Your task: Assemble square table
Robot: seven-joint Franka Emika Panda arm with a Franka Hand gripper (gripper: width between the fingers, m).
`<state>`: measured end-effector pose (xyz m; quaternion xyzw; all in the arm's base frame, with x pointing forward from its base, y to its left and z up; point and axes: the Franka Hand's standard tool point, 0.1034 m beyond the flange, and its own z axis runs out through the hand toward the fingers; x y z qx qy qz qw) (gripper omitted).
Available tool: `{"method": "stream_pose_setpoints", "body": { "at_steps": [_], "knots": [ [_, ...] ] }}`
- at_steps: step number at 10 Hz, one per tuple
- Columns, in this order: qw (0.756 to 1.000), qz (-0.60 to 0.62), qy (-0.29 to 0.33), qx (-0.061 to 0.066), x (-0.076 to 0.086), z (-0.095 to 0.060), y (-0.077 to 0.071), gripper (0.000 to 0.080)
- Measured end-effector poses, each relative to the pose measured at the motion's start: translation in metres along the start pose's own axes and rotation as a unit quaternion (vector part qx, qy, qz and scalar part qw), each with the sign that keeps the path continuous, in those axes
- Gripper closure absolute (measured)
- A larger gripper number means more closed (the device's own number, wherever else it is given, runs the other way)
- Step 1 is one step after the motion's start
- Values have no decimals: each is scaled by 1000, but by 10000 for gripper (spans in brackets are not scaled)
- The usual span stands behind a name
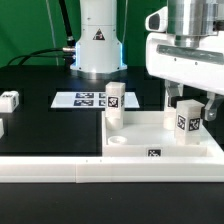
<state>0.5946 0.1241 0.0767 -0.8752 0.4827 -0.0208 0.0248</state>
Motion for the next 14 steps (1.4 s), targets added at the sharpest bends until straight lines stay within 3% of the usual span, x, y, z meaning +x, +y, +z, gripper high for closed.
{"method": "stream_pose_setpoints", "body": {
  "at_steps": [5,8,14],
  "knots": [
    [976,-218,0,1,-2,0,-2,151],
    [957,-291,1,1,-1,0,-1,151],
    [866,-500,4,-2,6,1,1,151]
  ]
}}
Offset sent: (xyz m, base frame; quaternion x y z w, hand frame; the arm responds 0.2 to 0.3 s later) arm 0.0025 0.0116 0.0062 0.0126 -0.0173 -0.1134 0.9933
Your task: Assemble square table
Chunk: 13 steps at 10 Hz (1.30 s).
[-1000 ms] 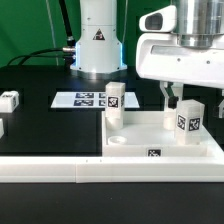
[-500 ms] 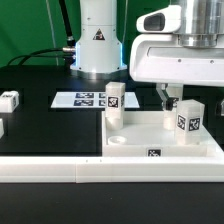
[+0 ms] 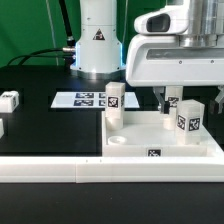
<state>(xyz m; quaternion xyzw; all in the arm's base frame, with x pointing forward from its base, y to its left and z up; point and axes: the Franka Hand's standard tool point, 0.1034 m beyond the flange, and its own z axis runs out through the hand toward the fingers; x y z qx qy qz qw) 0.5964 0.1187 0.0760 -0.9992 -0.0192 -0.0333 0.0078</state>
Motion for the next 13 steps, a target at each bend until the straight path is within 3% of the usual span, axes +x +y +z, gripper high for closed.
{"method": "stream_pose_setpoints", "body": {
  "at_steps": [3,5,6,7,8,10,13],
  "knots": [
    [995,-99,-1,-8,0,0,2,151],
    [995,-100,-1,-9,0,0,2,197],
    [995,-100,-1,-9,0,0,2,377],
    [996,-93,-1,-9,0,0,2,377],
    [996,-84,-1,-9,0,0,2,509],
    [997,-72,-1,-8,0,0,2,509],
    [998,59,0,-3,0,1,3,509]
  ]
}}
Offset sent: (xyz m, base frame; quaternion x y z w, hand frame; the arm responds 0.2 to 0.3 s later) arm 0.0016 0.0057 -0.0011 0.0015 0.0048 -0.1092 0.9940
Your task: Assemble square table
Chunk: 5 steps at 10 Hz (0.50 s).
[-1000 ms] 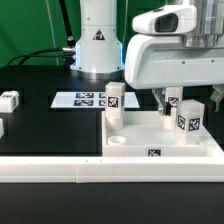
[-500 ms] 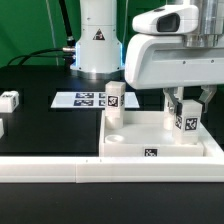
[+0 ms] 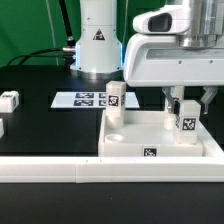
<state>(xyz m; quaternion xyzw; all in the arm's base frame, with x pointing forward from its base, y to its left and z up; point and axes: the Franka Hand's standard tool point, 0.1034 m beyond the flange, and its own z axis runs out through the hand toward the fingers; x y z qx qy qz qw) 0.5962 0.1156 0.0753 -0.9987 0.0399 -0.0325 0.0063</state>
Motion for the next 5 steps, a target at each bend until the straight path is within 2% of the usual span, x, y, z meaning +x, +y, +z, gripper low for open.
{"method": "stream_pose_setpoints", "body": {
  "at_steps": [2,5],
  "knots": [
    [994,106,1,0,0,0,-1,509],
    [976,218,3,-8,0,0,10,506]
  ]
}}
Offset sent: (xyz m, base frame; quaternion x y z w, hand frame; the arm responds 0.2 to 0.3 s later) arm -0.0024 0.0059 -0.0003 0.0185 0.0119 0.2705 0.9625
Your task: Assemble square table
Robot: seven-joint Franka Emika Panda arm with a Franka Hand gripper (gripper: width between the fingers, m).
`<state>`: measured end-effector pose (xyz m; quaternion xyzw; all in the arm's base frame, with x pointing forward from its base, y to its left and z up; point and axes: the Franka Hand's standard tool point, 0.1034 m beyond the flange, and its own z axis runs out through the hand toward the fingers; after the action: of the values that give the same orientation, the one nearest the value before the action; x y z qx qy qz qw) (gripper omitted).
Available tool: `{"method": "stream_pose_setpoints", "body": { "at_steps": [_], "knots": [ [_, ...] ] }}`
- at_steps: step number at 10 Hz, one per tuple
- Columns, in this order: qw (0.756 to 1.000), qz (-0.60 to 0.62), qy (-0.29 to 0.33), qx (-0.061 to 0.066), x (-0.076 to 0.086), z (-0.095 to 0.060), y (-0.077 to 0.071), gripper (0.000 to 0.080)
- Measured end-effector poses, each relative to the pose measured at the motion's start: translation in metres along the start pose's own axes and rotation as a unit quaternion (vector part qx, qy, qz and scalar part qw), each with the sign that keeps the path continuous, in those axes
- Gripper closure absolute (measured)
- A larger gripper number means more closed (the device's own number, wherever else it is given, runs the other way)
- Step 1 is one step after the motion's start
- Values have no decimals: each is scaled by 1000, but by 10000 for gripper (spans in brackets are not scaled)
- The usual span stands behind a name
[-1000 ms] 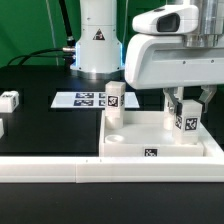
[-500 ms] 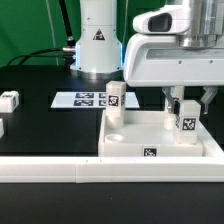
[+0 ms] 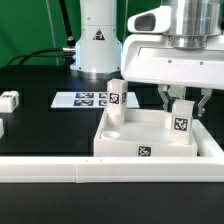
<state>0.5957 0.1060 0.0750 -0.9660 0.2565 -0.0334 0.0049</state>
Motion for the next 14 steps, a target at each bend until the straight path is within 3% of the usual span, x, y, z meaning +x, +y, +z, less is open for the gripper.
{"method": "stream_pose_setpoints", "body": {
  "at_steps": [2,4,5,6,7,8,10,12,14],
  "knots": [
    [1000,20,1,-2,2,0,4,506],
    [1000,-1,-3,0,-1,-7,-1,260],
    [1000,-27,-12,-1,-3,-15,-1,260],
    [998,-56,-14,3,-2,-26,2,173],
    [997,-70,-15,6,-2,-33,7,156],
    [996,-86,-16,7,-1,-37,14,156],
    [990,-140,-13,10,16,-49,39,151],
    [986,-165,-15,8,29,-46,68,150],
    [984,-178,-13,6,39,-43,87,150]
  ]
}}
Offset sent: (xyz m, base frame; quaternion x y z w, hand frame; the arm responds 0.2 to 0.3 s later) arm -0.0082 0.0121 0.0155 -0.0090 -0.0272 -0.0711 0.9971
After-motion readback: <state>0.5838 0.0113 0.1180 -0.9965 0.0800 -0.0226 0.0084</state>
